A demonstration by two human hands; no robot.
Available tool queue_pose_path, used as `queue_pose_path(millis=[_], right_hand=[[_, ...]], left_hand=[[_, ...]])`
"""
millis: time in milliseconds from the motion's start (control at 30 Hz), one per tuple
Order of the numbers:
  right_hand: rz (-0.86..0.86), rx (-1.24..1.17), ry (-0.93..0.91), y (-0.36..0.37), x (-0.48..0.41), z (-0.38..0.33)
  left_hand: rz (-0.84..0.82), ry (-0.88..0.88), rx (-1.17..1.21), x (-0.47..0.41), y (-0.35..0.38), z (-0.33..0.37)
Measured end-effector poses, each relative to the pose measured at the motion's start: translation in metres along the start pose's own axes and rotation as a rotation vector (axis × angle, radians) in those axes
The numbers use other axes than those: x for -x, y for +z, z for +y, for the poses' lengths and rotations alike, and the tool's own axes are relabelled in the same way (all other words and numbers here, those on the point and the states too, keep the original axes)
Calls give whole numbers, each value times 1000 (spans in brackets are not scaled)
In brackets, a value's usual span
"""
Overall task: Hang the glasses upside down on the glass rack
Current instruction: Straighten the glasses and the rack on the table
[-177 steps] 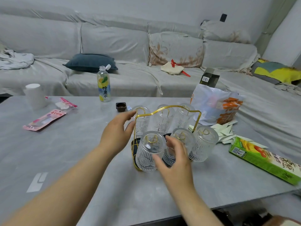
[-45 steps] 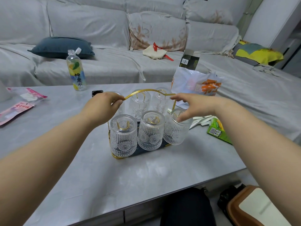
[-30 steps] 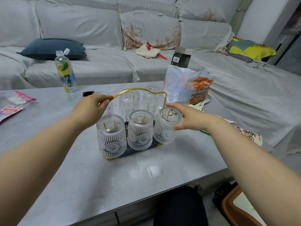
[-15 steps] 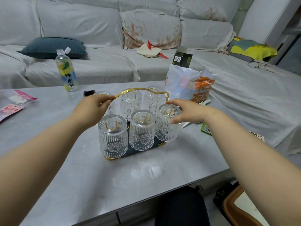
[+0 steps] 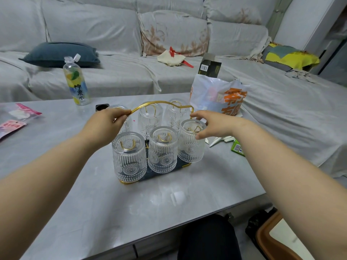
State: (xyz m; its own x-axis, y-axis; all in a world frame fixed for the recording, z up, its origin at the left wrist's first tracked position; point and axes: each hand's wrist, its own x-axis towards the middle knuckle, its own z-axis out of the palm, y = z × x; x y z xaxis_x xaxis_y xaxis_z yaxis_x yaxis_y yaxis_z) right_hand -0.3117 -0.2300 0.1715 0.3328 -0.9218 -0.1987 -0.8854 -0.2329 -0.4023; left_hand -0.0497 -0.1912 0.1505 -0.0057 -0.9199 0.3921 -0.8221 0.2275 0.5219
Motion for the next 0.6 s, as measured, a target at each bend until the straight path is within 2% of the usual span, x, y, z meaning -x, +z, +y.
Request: queue_pose_path(millis=[200, 467, 600], right_hand=[[77, 119, 107, 7, -3, -8], [78, 95, 86, 4, -3, -5], [92, 53, 8, 3, -3, -4]], left_hand=[[-2, -1, 39, -1, 1, -3], [-13, 1, 26, -2, 1, -7], [22, 20, 16, -2, -1, -5]])
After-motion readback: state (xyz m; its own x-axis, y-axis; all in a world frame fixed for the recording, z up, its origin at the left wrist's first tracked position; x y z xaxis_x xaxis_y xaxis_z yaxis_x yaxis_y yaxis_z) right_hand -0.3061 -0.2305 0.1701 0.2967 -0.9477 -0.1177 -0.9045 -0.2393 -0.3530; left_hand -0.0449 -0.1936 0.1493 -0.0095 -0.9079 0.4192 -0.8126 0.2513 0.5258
